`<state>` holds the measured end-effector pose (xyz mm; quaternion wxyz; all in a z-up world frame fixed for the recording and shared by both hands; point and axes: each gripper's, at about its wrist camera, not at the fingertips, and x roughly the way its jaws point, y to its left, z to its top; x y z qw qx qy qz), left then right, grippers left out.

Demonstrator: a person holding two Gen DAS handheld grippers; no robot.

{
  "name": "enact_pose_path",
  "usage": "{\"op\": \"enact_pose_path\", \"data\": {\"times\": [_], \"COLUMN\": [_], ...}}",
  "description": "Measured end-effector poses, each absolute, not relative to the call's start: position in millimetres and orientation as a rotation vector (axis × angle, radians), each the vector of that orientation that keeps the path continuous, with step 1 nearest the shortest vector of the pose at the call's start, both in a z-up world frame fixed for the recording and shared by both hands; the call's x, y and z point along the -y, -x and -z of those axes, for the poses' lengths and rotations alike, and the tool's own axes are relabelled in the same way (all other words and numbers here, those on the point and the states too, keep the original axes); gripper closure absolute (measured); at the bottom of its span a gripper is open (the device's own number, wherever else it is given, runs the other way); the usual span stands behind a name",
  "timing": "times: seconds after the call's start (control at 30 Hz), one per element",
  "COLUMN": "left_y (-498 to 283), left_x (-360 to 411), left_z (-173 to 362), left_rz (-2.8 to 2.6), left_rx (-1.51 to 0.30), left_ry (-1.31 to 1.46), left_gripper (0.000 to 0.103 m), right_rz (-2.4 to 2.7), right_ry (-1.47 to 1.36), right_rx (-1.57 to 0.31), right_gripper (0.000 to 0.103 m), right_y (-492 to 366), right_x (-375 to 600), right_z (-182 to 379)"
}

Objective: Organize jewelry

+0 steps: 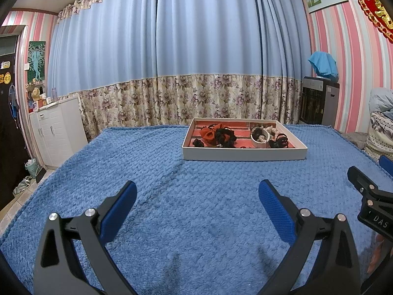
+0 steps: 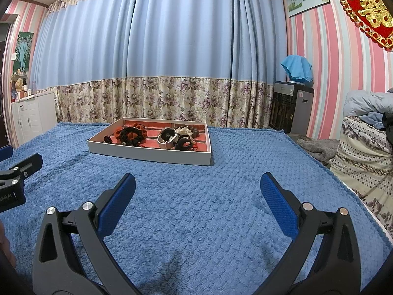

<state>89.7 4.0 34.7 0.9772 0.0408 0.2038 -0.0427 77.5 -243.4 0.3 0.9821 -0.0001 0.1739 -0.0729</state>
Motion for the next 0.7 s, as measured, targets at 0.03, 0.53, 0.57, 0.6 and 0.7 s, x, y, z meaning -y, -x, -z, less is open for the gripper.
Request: {"op": "enact_pose_path", "data": {"times": [0.03,0.53,0.57,0.6,0.7], "left_y": [-89.4,-89.5,-89.6,-88.6,-89.3], "left_x": [-3.9,-5.7,-5.7,-5.7,-5.8], "left_z": [-34.8,-34.4,-34.5,-34.4,-34.6], "left_rz": [0.086,0.086,0.086,0.085,0.086], "left_rx": [-0.411,-0.411,-0.411,-0.410,-0.412], "left_ry": [-0.083,-0.082,-0.081,-0.082,-0.081], "left_gripper": [0.006,0.006,0.006,0.006,0.006], "right_rz": [0.146,0.148,0.148,0.147,0.148], "right_ry": [-0.001,0.000,0.001,0.000,0.001], "right_rx": [-0.350,-0.353,-0.353,-0.353,-0.353], "right_gripper": [0.004,0.004,0.004,0.004,0.004], "right_y": [-77.7,-79.6,-79.5,-79.6,-79.6], "right_x": [243.3,243.2,243.7,243.3,243.8], "right_z": [-0.4,0.0,0.0,0.0,0.2]}}
